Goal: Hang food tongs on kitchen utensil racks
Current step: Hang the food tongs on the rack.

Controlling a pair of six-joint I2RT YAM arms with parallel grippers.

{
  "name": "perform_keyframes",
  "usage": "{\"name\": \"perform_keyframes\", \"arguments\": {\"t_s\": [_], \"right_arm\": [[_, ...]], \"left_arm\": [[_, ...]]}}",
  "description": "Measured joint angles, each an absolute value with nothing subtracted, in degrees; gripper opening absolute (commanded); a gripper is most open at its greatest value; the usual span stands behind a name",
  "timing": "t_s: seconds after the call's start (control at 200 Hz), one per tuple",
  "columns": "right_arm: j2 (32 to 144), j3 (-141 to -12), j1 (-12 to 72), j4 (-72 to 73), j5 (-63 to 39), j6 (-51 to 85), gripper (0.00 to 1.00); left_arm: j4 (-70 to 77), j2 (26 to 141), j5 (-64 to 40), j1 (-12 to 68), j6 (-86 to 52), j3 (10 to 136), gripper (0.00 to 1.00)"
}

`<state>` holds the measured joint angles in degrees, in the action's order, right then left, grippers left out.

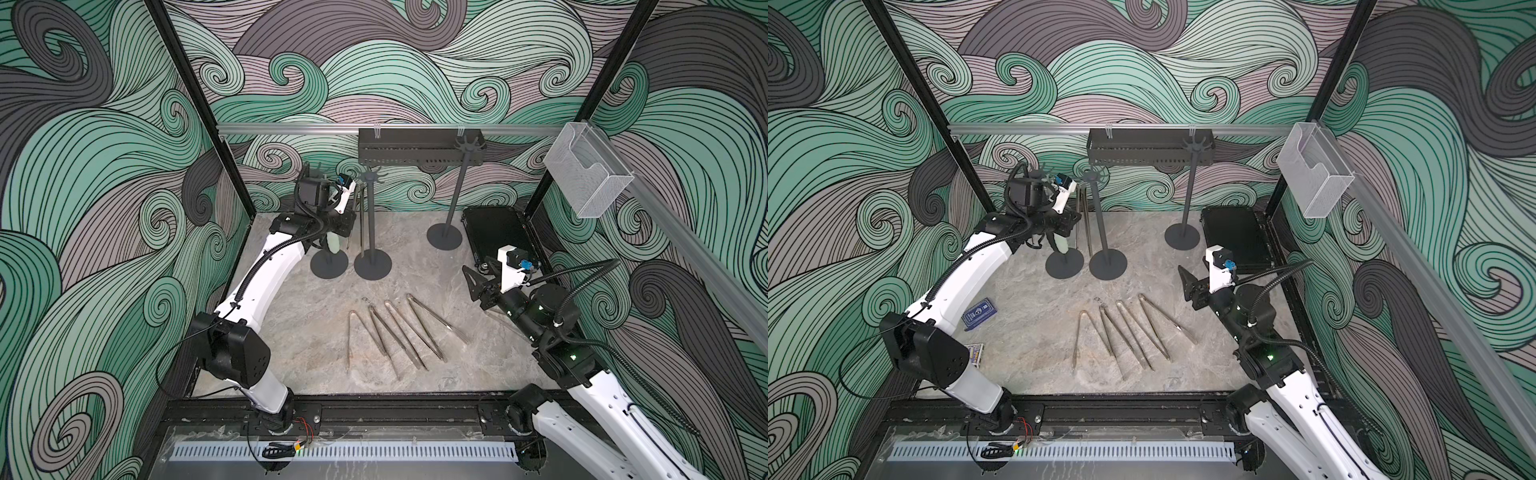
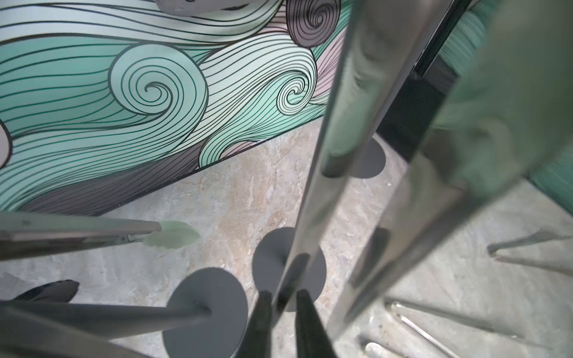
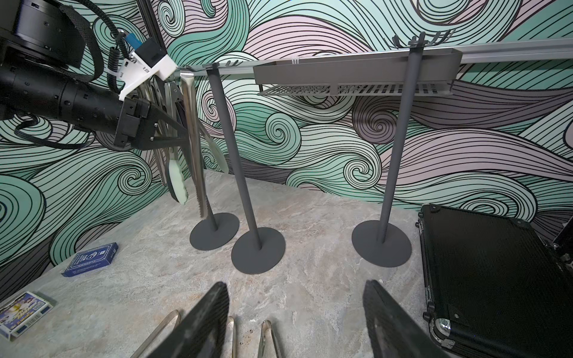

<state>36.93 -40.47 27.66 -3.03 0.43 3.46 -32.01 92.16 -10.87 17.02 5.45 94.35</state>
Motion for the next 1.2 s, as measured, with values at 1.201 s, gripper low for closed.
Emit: {"name": "perform_keyframes", "arguments": {"t_s": [1.201], "right_arm": [[56.95,-48.60,10.81,-41.67,11.27,24.84,0.73]], "left_arm": [[-38.09,64.73,-6.68,17.78,-7.05,79.13,0.62]]}}
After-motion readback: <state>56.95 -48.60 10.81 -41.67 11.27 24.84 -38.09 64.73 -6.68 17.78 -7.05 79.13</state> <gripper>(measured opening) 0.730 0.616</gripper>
